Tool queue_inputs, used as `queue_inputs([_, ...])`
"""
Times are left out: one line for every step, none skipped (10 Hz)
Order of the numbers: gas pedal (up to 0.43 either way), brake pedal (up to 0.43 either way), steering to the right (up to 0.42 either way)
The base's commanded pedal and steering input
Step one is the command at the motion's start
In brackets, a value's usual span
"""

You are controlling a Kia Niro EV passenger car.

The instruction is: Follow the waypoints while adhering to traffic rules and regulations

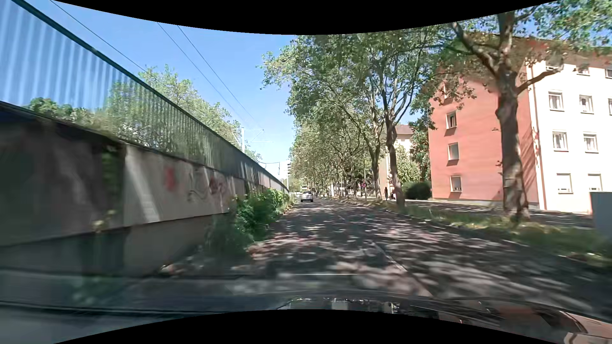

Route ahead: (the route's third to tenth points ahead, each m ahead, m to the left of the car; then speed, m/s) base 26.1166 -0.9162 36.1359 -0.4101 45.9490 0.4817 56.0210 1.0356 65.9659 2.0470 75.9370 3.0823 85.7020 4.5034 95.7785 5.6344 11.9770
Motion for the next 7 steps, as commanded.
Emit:
queue_inputs([0.067, 0.000, -0.006])
queue_inputs([0.067, 0.000, -0.006])
queue_inputs([0.067, 0.000, -0.006])
queue_inputs([0.067, 0.000, -0.006])
queue_inputs([0.067, 0.000, -0.006])
queue_inputs([0.067, 0.000, -0.006])
queue_inputs([0.067, 0.000, -0.006])
